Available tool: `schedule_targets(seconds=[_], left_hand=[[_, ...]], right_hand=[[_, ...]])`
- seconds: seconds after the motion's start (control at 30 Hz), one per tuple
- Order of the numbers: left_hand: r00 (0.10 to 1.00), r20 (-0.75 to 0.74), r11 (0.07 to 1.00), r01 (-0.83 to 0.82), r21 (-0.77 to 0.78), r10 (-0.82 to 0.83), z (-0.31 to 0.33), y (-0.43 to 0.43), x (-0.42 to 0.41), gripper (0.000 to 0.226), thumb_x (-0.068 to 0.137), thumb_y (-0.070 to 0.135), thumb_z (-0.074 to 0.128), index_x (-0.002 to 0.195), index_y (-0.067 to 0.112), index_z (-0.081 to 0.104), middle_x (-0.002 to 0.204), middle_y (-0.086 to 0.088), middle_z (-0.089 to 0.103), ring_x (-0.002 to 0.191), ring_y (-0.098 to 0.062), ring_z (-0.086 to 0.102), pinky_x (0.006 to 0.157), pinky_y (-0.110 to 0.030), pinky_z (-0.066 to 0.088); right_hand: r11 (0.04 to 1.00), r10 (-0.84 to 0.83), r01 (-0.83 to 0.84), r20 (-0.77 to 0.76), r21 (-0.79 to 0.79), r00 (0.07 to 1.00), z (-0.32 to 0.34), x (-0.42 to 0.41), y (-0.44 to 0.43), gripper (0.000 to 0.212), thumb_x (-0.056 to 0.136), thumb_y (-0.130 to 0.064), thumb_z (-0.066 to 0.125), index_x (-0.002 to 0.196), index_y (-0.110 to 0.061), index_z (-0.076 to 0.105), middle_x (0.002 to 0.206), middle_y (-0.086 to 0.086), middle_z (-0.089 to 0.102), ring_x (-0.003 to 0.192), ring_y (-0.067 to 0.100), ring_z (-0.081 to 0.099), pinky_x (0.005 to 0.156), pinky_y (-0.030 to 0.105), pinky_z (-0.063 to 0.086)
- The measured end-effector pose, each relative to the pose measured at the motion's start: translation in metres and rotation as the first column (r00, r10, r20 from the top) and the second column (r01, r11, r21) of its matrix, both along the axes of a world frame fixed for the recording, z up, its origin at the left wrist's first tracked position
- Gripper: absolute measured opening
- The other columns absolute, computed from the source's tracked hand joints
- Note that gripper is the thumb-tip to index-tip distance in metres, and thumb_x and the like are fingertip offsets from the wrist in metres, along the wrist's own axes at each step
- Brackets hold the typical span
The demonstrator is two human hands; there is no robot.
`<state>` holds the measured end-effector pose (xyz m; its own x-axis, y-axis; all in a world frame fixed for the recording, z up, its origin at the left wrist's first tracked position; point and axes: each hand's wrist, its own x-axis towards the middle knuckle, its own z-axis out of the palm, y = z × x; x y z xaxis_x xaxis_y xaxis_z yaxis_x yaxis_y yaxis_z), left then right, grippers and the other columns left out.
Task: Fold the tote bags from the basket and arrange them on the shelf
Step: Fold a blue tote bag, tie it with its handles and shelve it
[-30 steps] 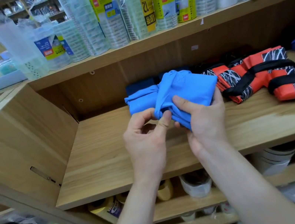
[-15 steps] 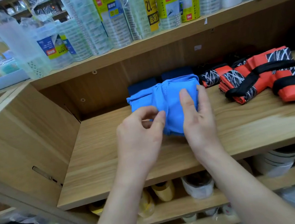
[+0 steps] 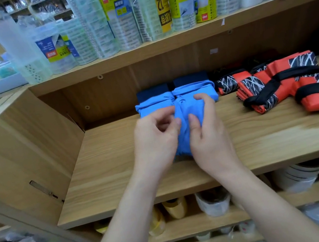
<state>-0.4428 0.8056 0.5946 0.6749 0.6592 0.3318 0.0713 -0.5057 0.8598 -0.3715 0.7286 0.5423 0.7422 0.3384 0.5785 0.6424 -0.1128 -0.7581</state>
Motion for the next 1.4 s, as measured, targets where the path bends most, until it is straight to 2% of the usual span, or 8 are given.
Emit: schedule_targets(seconds=[0.13,0.4,0.7,0.8,0.93,1.03,1.23,1.4], left_hand=[[0.989,0.074,0.829,-0.147,0.540,0.128,-0.030,-0.016,-0.008,0.024,0.090,0.024,0.061,0.106,0.012,0.072,0.090,0.000,0.059,0.084,-0.012,0.051,0.078,-0.021,0.040],[0.988,0.154,0.778,-0.081,0.623,-0.020,-0.044,-0.036,-0.009,0.013,0.089,0.009,0.062,0.097,0.005,0.072,0.087,-0.005,0.063,0.077,-0.023,0.058,0.071,-0.035,0.049],[0.999,-0.024,0.440,0.009,0.898,0.028,-0.035,-0.008,-0.009,0.052,0.075,0.007,0.069,0.126,0.015,0.064,0.111,-0.010,0.066,0.097,-0.032,0.063,0.082,-0.043,0.053],[0.996,-0.081,0.613,0.077,0.786,-0.022,-0.030,-0.005,-0.007,0.039,0.079,0.021,0.067,0.118,0.017,0.067,0.107,0.000,0.069,0.092,-0.022,0.065,0.076,-0.037,0.053],[0.989,0.027,0.982,0.144,0.121,-0.148,-0.015,-0.008,-0.002,0.032,0.085,0.025,0.074,0.115,0.026,0.063,0.099,0.010,0.072,0.089,-0.007,0.068,0.081,-0.030,0.054],[0.971,-0.008,0.922,0.222,-0.318,-0.237,-0.010,-0.004,0.005,0.046,0.086,0.025,0.071,0.125,0.035,0.050,0.096,-0.001,0.075,0.089,-0.015,0.072,0.082,-0.033,0.058],[0.918,-0.138,0.880,0.303,-0.365,-0.373,-0.018,0.019,0.014,0.071,0.073,0.023,0.080,0.134,0.042,0.048,0.087,-0.011,0.068,0.075,-0.017,0.064,0.072,-0.028,0.055],[0.929,-0.213,0.916,0.221,-0.334,-0.302,-0.023,0.026,0.033,0.046,0.082,0.016,0.076,0.126,0.017,0.060,0.090,-0.006,0.069,0.071,-0.010,0.063,0.057,-0.021,0.050]], right_hand=[[0.950,0.014,0.085,-0.314,0.300,0.949,0.001,0.011,-0.003,0.029,0.092,-0.029,0.041,0.118,-0.018,0.048,0.092,-0.017,0.054,0.081,0.004,0.052,0.076,0.028,0.040],[0.838,0.152,0.250,-0.647,0.485,0.747,0.011,0.021,-0.002,0.014,0.093,-0.013,0.047,0.095,-0.026,0.052,0.091,-0.005,0.055,0.086,0.014,0.053,0.082,0.037,0.046],[0.941,0.322,-0.158,-0.656,0.298,0.682,0.031,0.028,-0.032,0.026,0.093,-0.007,0.048,0.109,-0.024,0.059,0.096,-0.003,0.060,0.085,0.017,0.058,0.078,0.036,0.048],[0.891,0.453,-0.287,-0.716,0.351,0.531,0.032,0.033,-0.045,0.034,0.088,-0.059,0.054,0.106,-0.031,0.062,0.093,-0.003,0.067,0.080,0.016,0.060,0.069,0.032,0.042],[0.911,0.398,-0.393,-0.513,0.125,0.760,0.031,0.049,-0.057,0.053,0.077,-0.062,0.068,0.120,-0.032,0.059,0.093,-0.009,0.064,0.069,0.003,0.060,0.060,0.015,0.046],[0.937,0.327,-0.349,-0.346,-0.001,0.879,0.029,0.060,-0.059,0.036,0.083,-0.038,0.074,0.113,-0.020,0.065,0.100,-0.005,0.069,0.086,0.005,0.064,0.075,0.019,0.048],[0.876,0.287,-0.362,-0.258,-0.318,0.922,0.037,0.078,-0.068,0.014,0.094,-0.029,0.061,0.107,-0.025,0.065,0.099,-0.012,0.066,0.092,0.003,0.059,0.081,0.024,0.043],[0.864,0.072,-0.145,-0.166,-0.482,0.983,0.027,0.073,-0.074,0.060,0.089,-0.049,0.059,0.144,-0.037,0.038,0.119,-0.003,0.055,0.100,0.013,0.055,0.095,0.037,0.045]])
